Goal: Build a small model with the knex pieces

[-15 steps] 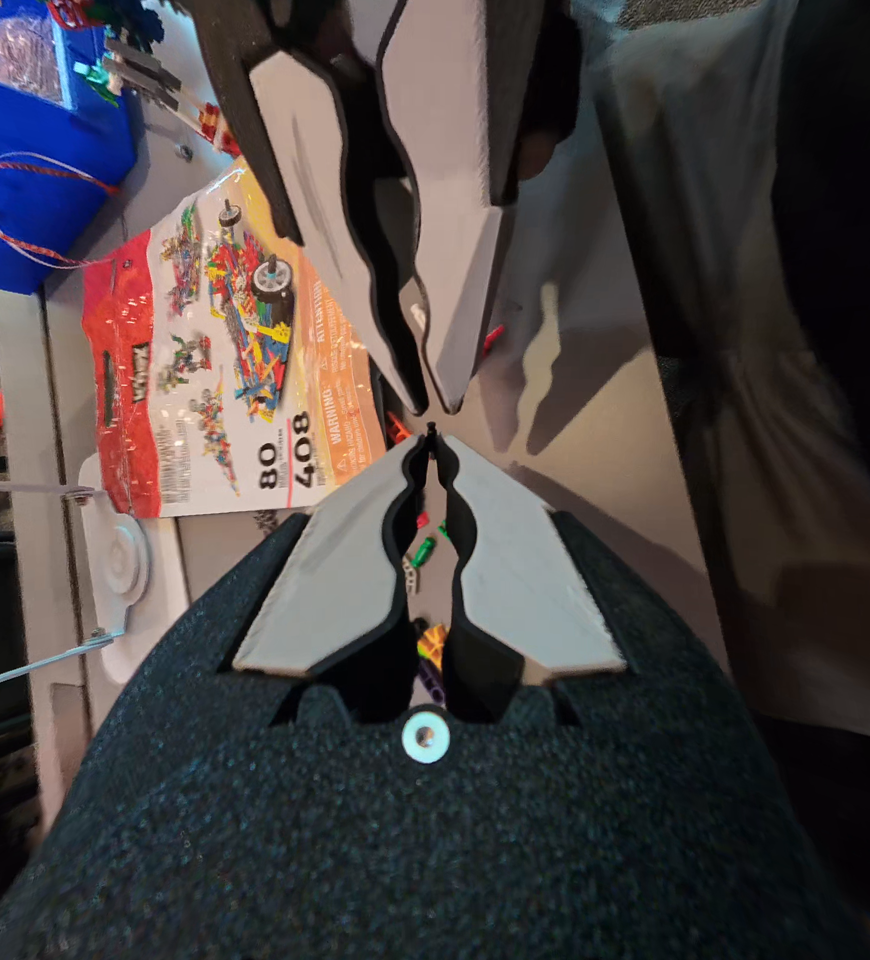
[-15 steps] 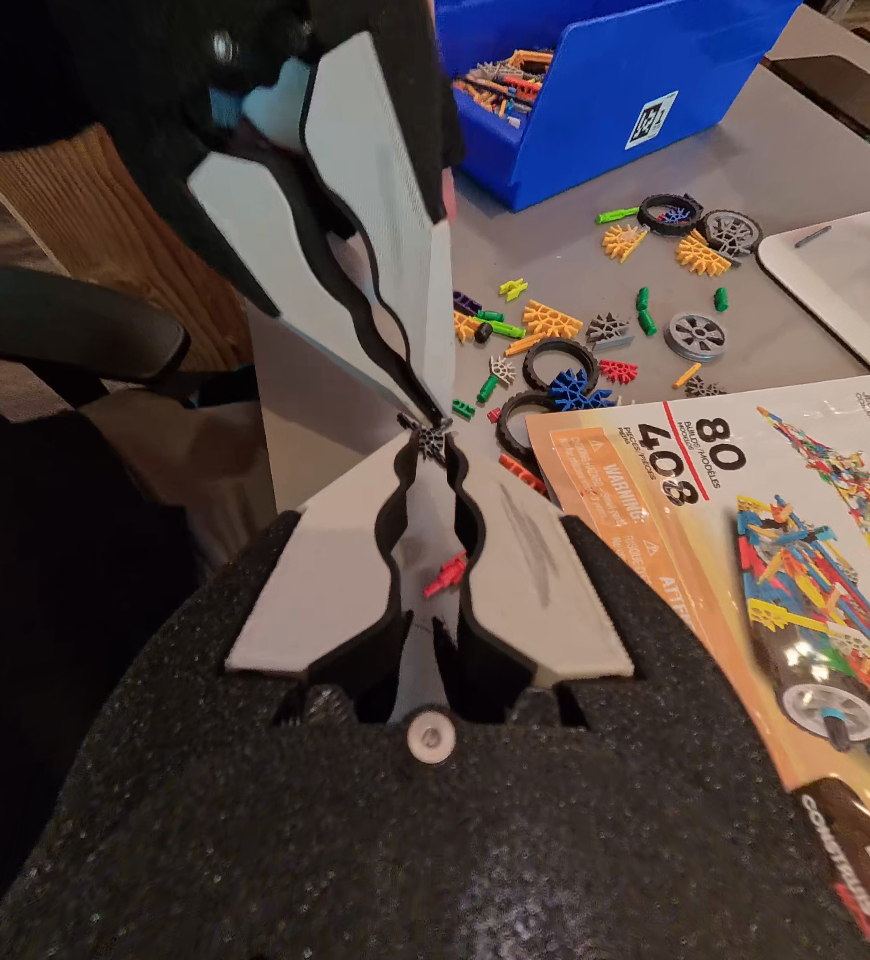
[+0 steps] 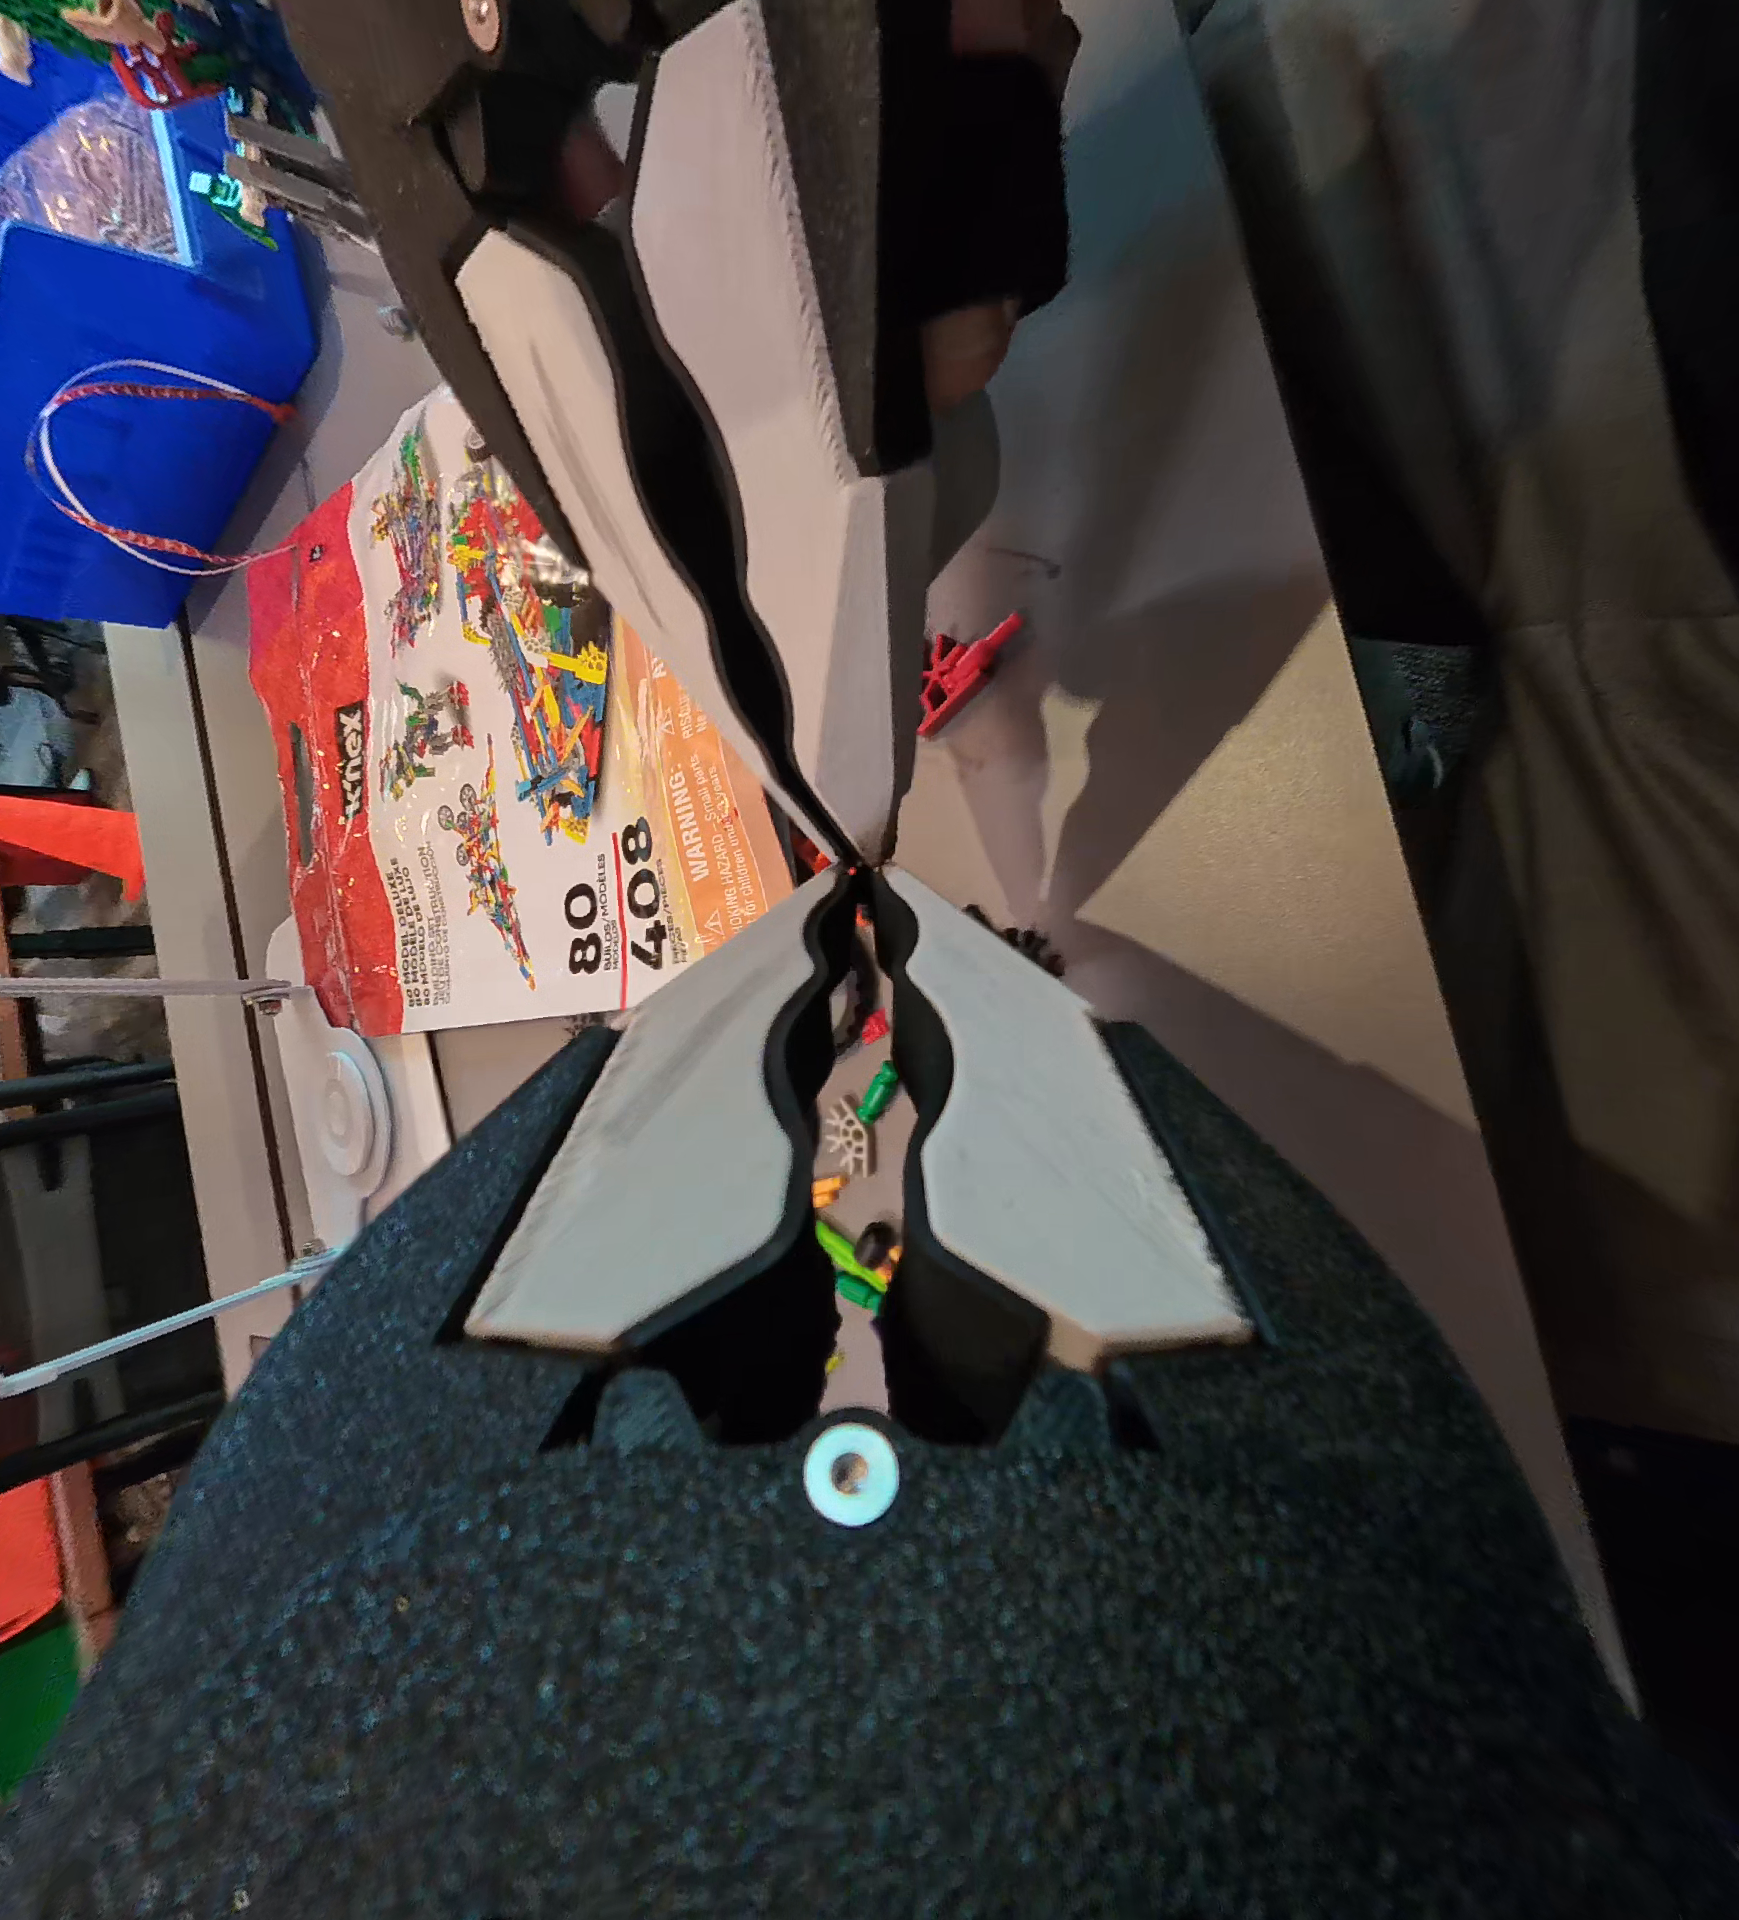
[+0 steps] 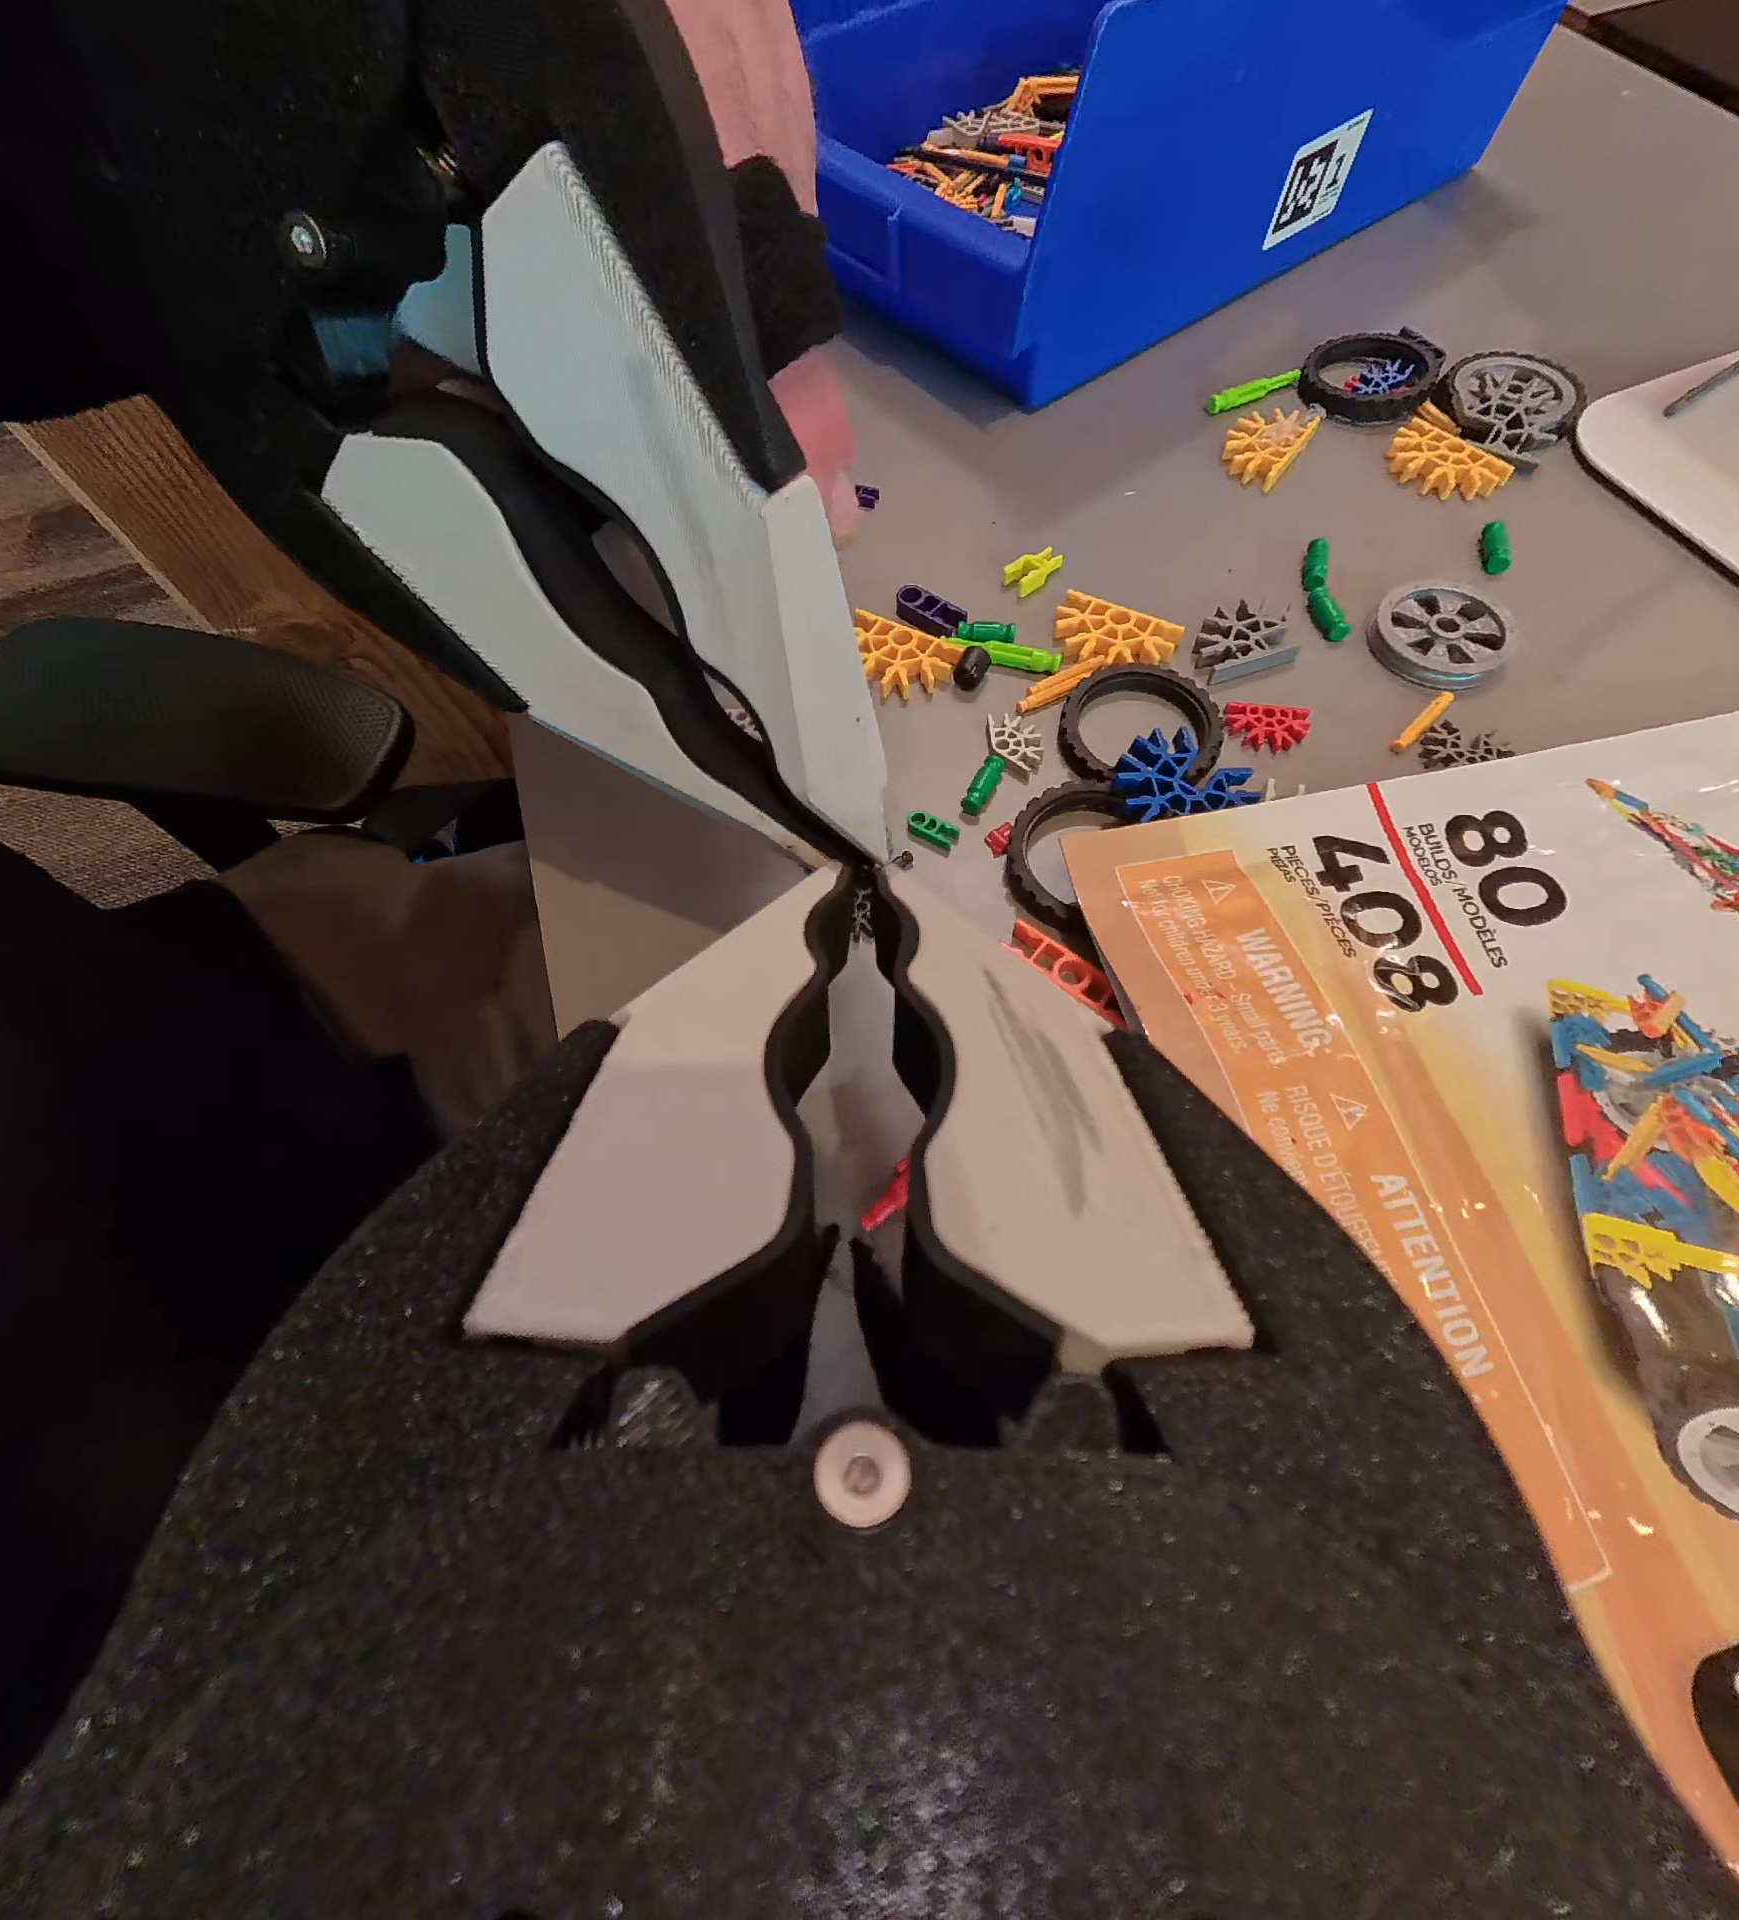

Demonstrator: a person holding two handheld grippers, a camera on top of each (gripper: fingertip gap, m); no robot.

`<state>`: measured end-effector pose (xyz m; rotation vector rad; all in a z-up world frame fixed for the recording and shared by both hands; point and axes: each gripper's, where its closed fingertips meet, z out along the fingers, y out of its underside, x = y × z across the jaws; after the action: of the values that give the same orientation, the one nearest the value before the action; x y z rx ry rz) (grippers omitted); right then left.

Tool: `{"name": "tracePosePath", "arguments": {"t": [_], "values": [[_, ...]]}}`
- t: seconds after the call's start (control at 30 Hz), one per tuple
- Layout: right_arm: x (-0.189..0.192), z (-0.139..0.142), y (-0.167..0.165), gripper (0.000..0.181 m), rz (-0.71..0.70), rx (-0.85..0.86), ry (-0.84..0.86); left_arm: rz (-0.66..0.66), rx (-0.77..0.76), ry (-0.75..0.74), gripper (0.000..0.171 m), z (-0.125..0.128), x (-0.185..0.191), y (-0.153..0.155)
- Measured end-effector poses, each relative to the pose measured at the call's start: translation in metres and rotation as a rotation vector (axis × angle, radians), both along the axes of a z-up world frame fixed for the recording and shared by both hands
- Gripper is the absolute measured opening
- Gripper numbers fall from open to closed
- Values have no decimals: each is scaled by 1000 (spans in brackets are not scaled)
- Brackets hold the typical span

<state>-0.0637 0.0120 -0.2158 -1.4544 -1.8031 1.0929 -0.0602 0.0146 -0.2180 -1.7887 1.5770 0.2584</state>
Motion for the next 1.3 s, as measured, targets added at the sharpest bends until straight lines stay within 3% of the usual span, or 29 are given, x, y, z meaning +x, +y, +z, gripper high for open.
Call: {"name": "tracePosePath", "arguments": {"t": [0.3,0.37,0.63,1.3], "values": [[2,-3,0,1,7,26,-2,60,-46,-57,1,2,-11,-4],[5,-8,2,1,-1,68,-18,93,-153,-55,5,-10,-22,-13],[8,-28,-7,1,16,205,-67,146,-304,-56,2,-45,-34,-27],[2,-42,-10,1,42,361,-102,139,-290,-98,0,-50,-19,-28]]}}
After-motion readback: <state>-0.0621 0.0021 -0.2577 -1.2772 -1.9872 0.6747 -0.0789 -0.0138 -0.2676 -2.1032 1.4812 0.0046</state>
